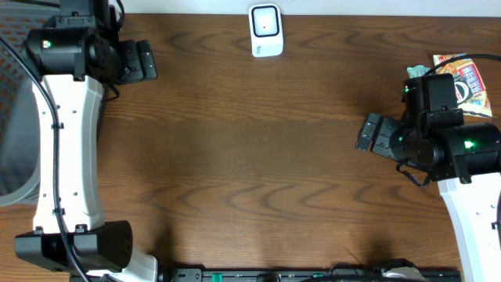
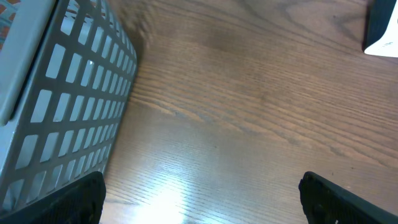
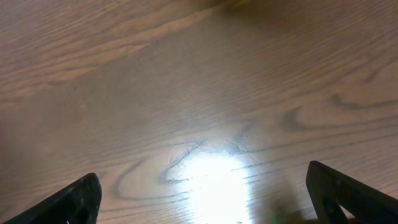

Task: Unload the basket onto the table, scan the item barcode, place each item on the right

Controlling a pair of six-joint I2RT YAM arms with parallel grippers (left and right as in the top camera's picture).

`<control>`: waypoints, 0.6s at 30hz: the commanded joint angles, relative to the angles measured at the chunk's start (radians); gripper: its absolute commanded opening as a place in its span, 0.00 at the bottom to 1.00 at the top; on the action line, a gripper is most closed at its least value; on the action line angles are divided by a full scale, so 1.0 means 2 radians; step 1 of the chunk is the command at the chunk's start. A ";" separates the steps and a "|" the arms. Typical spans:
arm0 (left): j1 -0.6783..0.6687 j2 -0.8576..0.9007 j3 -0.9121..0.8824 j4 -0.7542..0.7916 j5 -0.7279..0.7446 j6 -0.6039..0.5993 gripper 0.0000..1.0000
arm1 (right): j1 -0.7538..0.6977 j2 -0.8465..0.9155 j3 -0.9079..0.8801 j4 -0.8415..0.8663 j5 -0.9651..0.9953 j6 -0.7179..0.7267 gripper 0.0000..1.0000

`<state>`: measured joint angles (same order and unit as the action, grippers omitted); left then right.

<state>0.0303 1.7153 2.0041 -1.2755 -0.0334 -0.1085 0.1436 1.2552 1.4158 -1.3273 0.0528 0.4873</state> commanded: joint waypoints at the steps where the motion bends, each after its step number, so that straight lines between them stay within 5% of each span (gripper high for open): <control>1: 0.002 0.002 -0.002 0.000 -0.008 -0.004 0.98 | 0.003 -0.006 -0.002 -0.001 0.008 -0.007 0.99; 18: 0.002 0.002 -0.002 0.000 -0.008 -0.004 0.98 | 0.010 0.003 -0.003 -0.004 0.009 -0.019 0.99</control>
<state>0.0303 1.7153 2.0041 -1.2755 -0.0334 -0.1085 0.1505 1.2564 1.4158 -1.3376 0.0566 0.4816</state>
